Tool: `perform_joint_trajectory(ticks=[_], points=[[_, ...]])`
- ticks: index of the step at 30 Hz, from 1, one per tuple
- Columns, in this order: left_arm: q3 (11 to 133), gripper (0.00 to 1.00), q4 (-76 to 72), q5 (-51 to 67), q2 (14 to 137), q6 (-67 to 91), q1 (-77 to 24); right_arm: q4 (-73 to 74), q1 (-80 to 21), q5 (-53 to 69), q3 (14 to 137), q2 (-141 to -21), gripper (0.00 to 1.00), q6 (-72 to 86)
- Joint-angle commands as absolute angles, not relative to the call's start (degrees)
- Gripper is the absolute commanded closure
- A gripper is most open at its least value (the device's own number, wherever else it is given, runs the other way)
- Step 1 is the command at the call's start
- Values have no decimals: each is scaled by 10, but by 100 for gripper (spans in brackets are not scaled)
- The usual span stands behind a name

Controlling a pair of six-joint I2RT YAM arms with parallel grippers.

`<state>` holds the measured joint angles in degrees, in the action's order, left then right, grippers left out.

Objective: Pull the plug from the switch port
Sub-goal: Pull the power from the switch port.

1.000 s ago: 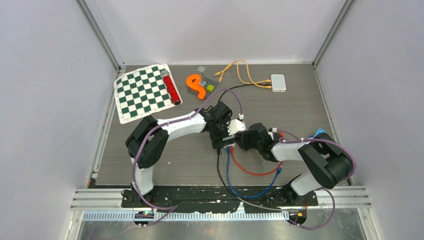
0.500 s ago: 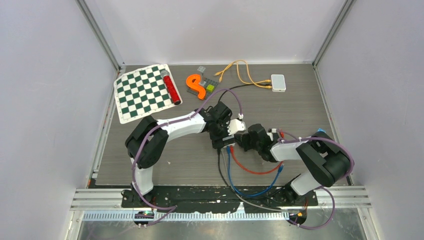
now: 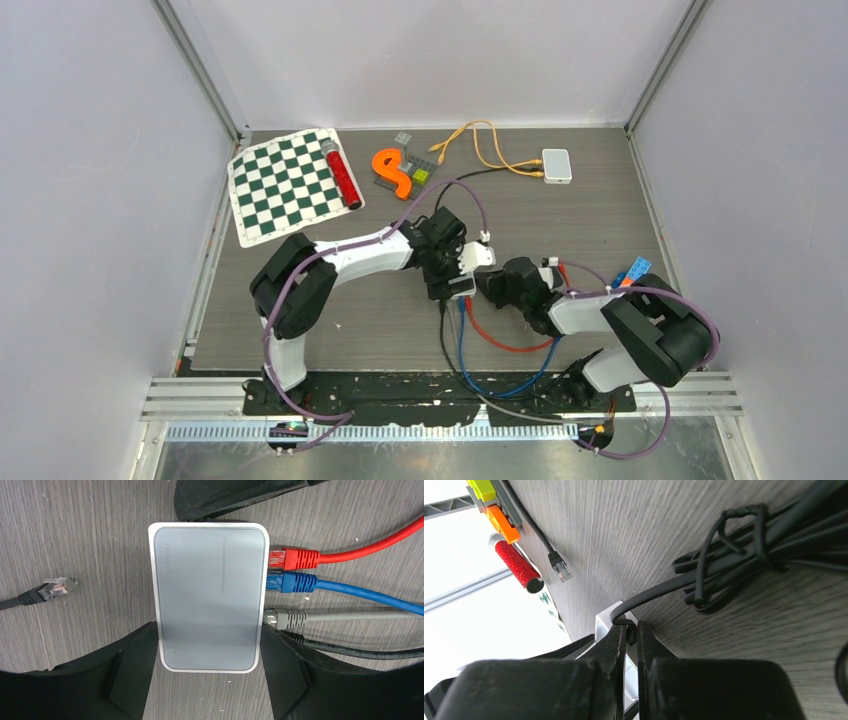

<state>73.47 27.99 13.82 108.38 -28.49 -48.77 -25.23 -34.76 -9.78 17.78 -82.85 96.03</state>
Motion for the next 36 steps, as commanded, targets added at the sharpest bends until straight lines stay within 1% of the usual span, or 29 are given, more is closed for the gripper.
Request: perform_joint_trajectory(ticks=[1,4,5,7,8,11,15,19,24,28,30,33,35,36], points=[[727,28,290,142,1078,-276,-488,-260,-347,-138,159,-810,95,941],[725,28,291,140,1079,-276,-488,-104,-346,-145,200,-789,95,962],[724,28,293,139,1079,-276,-488,-88,-343,-138,205,-788,95,962],[724,29,296,139,1080,-277,-488,-99,-328,-103,203,-788,95,952],[725,29,298,137,1082,-278,-488,-135,-323,-81,193,-788,95,952],[724,29,300,135,1084,-279,-488,-197,-321,-95,169,-776,95,947],[723,30,297,135,1083,-279,-488,-166,-322,-134,160,-743,95,947],[724,31,301,135,1087,-278,-488,-78,-317,-112,179,-735,95,966],[721,33,306,129,1087,-281,-488,-143,-293,-53,162,-755,95,972],[722,33,311,125,1090,-282,-488,-107,-292,-81,172,-750,95,954],[721,33,310,124,1091,-281,-488,-114,-292,-80,159,-743,95,978],[726,33,310,124,1094,-281,-488,-196,-292,-68,128,-751,95,996],[730,33,313,125,1097,-281,-488,-171,-292,-71,142,-749,95,984],[731,33,315,125,1097,-281,-488,-124,-292,-85,151,-747,95,967]])
